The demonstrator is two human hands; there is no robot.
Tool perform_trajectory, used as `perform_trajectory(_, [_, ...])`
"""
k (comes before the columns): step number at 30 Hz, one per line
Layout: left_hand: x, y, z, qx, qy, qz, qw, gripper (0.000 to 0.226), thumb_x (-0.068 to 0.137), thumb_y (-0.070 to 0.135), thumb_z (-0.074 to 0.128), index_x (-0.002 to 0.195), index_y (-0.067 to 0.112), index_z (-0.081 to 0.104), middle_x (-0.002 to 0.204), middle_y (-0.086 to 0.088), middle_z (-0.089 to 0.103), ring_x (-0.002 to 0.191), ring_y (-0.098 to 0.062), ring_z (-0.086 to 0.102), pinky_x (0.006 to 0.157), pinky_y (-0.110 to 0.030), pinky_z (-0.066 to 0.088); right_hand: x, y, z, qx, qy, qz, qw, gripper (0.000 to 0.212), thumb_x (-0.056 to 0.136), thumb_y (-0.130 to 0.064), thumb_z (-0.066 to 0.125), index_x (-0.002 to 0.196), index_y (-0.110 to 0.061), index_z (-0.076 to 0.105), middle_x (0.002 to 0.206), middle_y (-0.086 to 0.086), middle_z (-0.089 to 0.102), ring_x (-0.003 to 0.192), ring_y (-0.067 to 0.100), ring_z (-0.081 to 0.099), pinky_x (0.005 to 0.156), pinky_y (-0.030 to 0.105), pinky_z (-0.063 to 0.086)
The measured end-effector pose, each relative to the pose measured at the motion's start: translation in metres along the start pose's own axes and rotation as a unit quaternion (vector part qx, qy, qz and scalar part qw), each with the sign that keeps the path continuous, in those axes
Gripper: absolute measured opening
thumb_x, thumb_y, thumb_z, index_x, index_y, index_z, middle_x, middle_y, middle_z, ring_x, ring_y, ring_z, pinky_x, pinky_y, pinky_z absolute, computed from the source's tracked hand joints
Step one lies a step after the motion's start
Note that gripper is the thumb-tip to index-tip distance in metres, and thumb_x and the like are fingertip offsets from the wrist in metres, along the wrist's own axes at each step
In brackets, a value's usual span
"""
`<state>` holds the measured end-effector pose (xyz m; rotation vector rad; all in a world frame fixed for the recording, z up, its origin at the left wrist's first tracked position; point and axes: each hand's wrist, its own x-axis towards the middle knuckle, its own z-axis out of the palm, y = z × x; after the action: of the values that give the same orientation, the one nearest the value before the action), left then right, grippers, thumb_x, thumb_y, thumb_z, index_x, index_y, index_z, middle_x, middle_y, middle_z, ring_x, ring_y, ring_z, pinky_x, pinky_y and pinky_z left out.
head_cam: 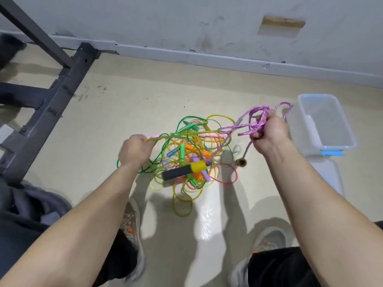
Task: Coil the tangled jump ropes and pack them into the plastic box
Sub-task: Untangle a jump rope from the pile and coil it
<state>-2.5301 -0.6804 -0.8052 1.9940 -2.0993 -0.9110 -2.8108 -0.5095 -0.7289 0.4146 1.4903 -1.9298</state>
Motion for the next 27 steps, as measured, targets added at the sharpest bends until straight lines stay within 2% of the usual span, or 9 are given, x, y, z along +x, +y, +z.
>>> perform_trajectory(4, [0.014, -0.033, -0.004, 0.104, -0.074, -0.096, 0.987, 0.028, 0.089, 0.036, 0.064, 0.086, 0.008, 0.064, 0.099, -0.015, 0.067, 0.088, -0.033, 0.059, 0.071, -0.033, 0.042, 0.007, -0.007, -0.013, 0.008, -0.051, 0.029, 0.998, 0.039, 0.108, -0.024, 0.041, 0.070, -0.019, 0.047, 0.048, -0.006, 0.044, 0.032, 0.008, 0.025, 0.032, 0.015, 0.014])
perform_trajectory(8, [0.005, -0.020, 0.012, 0.145, -0.205, -0.020, 0.968, 0.031, 0.081, 0.033, 0.079, 0.086, 0.008, 0.063, 0.104, -0.015, 0.068, 0.096, -0.032, 0.064, 0.081, -0.038, 0.049, 0.003, -0.004, -0.006, 0.024, -0.156, 0.091, 0.983, 0.038, 0.109, -0.024, 0.035, 0.073, -0.021, 0.046, 0.047, -0.008, 0.037, 0.033, 0.005, 0.022, 0.028, 0.019, 0.011])
perform_trajectory(10, [-0.005, -0.006, 0.020, 0.148, -0.264, 0.014, 0.953, 0.060, 0.070, 0.043, 0.085, 0.114, 0.010, 0.061, 0.116, -0.010, 0.066, 0.107, -0.029, 0.063, 0.093, -0.036, 0.049, -0.001, -0.002, 0.001, 0.026, -0.183, 0.117, 0.976, 0.034, 0.109, -0.024, 0.035, 0.078, -0.020, 0.047, 0.047, -0.009, 0.036, 0.033, 0.004, 0.023, 0.029, 0.018, 0.009])
perform_trajectory(13, [-0.021, 0.024, 0.036, 0.113, -0.287, 0.067, 0.949, 0.131, 0.041, 0.062, 0.085, 0.152, 0.020, 0.031, 0.146, -0.005, 0.051, 0.131, -0.028, 0.051, 0.106, -0.046, 0.045, -0.007, 0.002, 0.011, 0.025, -0.212, 0.151, 0.965, 0.030, 0.109, -0.025, 0.036, 0.082, -0.019, 0.048, 0.047, -0.008, 0.036, 0.031, 0.005, 0.025, 0.027, 0.018, 0.011])
perform_trajectory(15, [-0.036, 0.053, 0.042, 0.066, -0.242, 0.153, 0.956, 0.141, 0.040, 0.062, 0.087, 0.157, 0.025, 0.018, 0.156, -0.004, 0.038, 0.141, -0.027, 0.040, 0.112, -0.048, 0.039, -0.010, 0.003, 0.017, 0.024, -0.224, 0.161, 0.961, 0.030, 0.108, -0.024, 0.037, 0.081, -0.019, 0.049, 0.050, -0.007, 0.035, 0.031, 0.005, 0.024, 0.026, 0.018, 0.013])
perform_trajectory(18, [-0.061, 0.096, 0.039, -0.090, -0.257, 0.256, 0.927, 0.108, 0.060, 0.049, 0.092, 0.150, 0.034, 0.034, 0.140, 0.005, 0.051, 0.129, -0.013, 0.051, 0.103, -0.029, 0.042, -0.015, 0.003, 0.023, 0.019, -0.226, 0.166, 0.960, 0.034, 0.109, -0.024, 0.038, 0.079, -0.018, 0.051, 0.053, -0.007, 0.035, 0.032, 0.005, 0.025, 0.025, 0.018, 0.014])
perform_trajectory(22, [-0.072, 0.117, 0.034, -0.134, -0.221, 0.283, 0.924, 0.036, 0.086, 0.043, 0.076, 0.115, 0.025, 0.064, 0.083, 0.013, 0.063, 0.068, 0.006, 0.055, 0.062, -0.014, 0.038, -0.017, 0.001, 0.025, 0.021, -0.233, 0.163, 0.958, 0.035, 0.109, -0.025, 0.038, 0.077, -0.017, 0.050, 0.048, -0.007, 0.035, 0.031, 0.006, 0.024, 0.025, 0.018, 0.015])
perform_trajectory(24, [-0.065, 0.112, 0.030, -0.159, -0.195, 0.292, 0.923, 0.016, 0.092, 0.036, 0.071, 0.099, 0.021, 0.073, 0.074, 0.015, 0.063, 0.066, 0.008, 0.055, 0.066, -0.017, 0.041, -0.011, 0.001, 0.022, 0.013, -0.220, 0.151, 0.964, 0.035, 0.109, -0.026, 0.037, 0.078, -0.016, 0.050, 0.047, -0.006, 0.038, 0.031, 0.006, 0.025, 0.025, 0.019, 0.015])
perform_trajectory(27, [-0.044, 0.097, 0.020, -0.201, -0.136, 0.252, 0.937, 0.017, 0.094, 0.031, 0.069, 0.095, 0.018, 0.080, 0.086, 0.015, 0.072, 0.080, 0.006, 0.062, 0.077, -0.022, 0.047, 0.001, 0.004, 0.011, -0.023, -0.151, 0.130, 0.980, 0.038, 0.109, -0.028, 0.038, 0.075, -0.016, 0.051, 0.050, -0.004, 0.043, 0.032, 0.006, 0.028, 0.026, 0.018, 0.016])
